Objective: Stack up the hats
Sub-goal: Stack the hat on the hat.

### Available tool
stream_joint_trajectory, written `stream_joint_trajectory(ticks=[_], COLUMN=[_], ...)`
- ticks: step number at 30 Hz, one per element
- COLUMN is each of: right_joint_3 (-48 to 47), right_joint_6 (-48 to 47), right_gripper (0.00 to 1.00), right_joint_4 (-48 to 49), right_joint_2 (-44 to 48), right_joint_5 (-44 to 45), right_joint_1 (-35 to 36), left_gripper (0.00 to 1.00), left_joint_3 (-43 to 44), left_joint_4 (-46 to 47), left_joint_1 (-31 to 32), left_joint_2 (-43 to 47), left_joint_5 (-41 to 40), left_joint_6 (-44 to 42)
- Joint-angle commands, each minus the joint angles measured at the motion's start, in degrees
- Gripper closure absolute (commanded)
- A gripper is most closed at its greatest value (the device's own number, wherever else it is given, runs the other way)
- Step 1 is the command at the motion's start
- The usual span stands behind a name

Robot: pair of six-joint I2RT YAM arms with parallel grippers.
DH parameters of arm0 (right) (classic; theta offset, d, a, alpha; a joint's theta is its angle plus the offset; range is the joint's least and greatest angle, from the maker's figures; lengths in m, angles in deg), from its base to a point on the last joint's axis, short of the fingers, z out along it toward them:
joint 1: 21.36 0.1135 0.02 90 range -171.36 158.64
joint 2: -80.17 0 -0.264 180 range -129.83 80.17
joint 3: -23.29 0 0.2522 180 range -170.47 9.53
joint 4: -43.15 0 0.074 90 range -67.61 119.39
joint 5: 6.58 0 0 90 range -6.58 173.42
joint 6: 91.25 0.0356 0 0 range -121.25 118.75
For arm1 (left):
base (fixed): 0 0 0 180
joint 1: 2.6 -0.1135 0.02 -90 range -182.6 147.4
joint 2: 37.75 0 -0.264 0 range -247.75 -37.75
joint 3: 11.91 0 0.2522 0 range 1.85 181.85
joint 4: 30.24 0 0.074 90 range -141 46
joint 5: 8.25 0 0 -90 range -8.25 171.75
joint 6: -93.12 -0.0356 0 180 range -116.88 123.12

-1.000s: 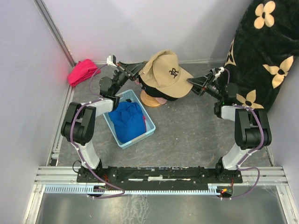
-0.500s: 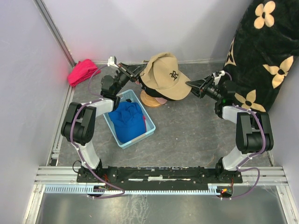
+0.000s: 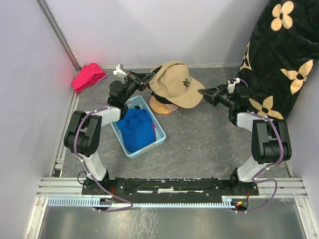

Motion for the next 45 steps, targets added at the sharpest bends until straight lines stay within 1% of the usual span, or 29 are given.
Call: stream_joint_trajectory(ticks=[1, 7, 14, 22, 27, 33, 38, 40, 42, 45], right_joint_3=[-2.5, -3.1, -3.9, -5.5, -7.2, -10.1, -11.9, -12.2, -12.3, -12.7], right_joint_6=[-5.0, -8.5, -11.8, -13.2, -13.6, -16.6, -19.5, -20.6, -21.0, -21.8], right_gripper=[0.86, 0.83, 0.80, 0.76, 0.76, 0.76, 0.75, 0.75, 0.73, 0.66], right_joint_4=[-3.5, -7.9, -13.2, -15.8, -16.7, -21.2, -25.1, -26.6, -26.8, -27.9], right_joint_2=[-2.0, -3.9, -5.0, -7.6, -10.1, -12.9, -14.7, -15.0, -15.4, -15.3], right_joint_5=[4.7, 5.7, 8.1, 10.6, 11.4, 12.8, 13.7, 14.4, 14.5, 15.0], right_joint_1=[-0.2, -0.1, -0.2, -0.1, 0.5, 1.6, 1.9, 1.9, 1.9, 2.0], left_gripper=[0.97, 0.97, 0.97, 0.97, 0.97, 0.97, 0.97, 0.97, 0.97, 0.97], left_joint_3=[-1.4, -3.6, -2.1, -1.4, 0.0, 1.2, 2.0, 2.1, 2.4, 3.1], left_joint_4=[-1.3, -4.1, -9.0, -11.8, -14.3, -19.6, -24.9, -25.7, -26.0, -26.7], left_joint_1=[-1.0, -2.0, -2.0, -2.0, -2.1, -2.0, -2.5, -2.7, -2.7, -2.8], left_joint_2=[4.3, 5.2, 3.9, 2.5, 1.3, 0.3, -1.0, -1.3, -1.7, -2.2], left_joint_5=[-4.3, -7.4, -8.0, -9.6, -10.6, -12.5, -13.9, -14.0, -13.6, -12.9], left_joint_6=[-5.7, -7.4, -10.1, -12.6, -13.6, -14.8, -13.8, -13.5, -13.5, -13.4])
